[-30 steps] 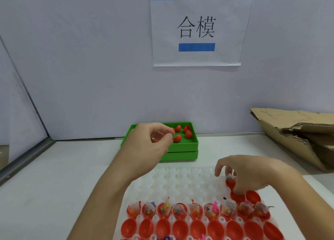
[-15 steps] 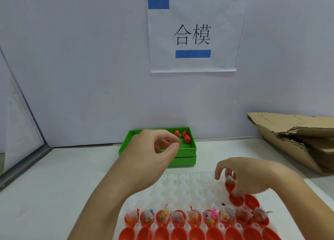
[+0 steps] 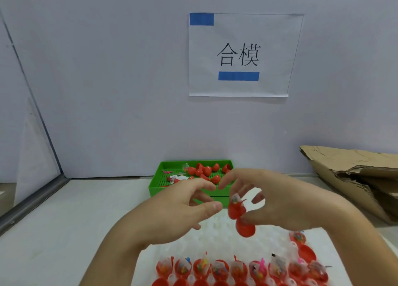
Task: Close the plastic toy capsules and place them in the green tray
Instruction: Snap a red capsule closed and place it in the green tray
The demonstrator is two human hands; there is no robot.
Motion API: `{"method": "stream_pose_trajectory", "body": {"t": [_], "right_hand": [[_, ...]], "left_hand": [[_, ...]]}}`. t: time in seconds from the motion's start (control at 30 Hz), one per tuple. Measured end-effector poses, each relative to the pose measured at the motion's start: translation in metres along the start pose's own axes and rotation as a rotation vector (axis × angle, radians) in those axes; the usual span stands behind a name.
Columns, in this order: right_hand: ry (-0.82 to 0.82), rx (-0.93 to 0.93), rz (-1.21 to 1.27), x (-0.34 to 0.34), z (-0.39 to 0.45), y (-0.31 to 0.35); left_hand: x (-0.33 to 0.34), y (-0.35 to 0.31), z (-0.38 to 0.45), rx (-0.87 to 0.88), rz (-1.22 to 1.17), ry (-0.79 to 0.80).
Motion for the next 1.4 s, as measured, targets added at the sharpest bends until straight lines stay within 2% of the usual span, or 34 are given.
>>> {"method": "stream_pose_trajectory", "body": {"t": [0.13,0.27,0.43,0.73,0.87,0.97,1.17,1.3,1.4], "right_hand": [[-0.04,-0.091,0.006,0.007,0.0,0.017],[-0.04,-0.121,0.011,0.006,-0.003,0.02],[-0.075,-0.153,0.018,0.002,-0.001,0.017],[-0.086,-0.171,0.026,0.006,0.001,0.016],[-0.115,-0.171,0.083,0.002,-0.001,0.014],[-0.125,-0.162,0.198,-0.006,-0.005,0.01],[-0.243,-0.063,0.349,-0.014,-0.003,0.0],[-0.176,-0.021,0.36,-0.004,0.0,-0.003],[-0.186,-0.042,0.319,0.0,0.0,-0.004]], "left_hand": [[0.001,-0.004,0.001,0.057,-0.119,0.078],[-0.002,-0.002,0.003,0.069,-0.18,0.042],[0.005,-0.001,-0.001,0.078,-0.276,0.206],[0.011,0.003,0.004,0.072,-0.346,0.161],[0.011,0.004,0.01,0.057,-0.436,0.079],[0.009,0.001,0.013,0.109,-0.468,0.013],[0.003,0.005,0.011,0.145,-0.558,-0.204],[0.004,0.008,0.01,0.137,-0.62,-0.319],[0.004,0.008,0.009,0.127,-0.594,-0.34]]}}
Point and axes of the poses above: each hand's wrist, its own z-axis towards the middle knuckle, its own x-axis out of the palm, y = z × x, the point moved 4 cm from there along z, towards the middle knuckle, and after that the axes turned 4 degrees about -y, right-handed, at the moved point
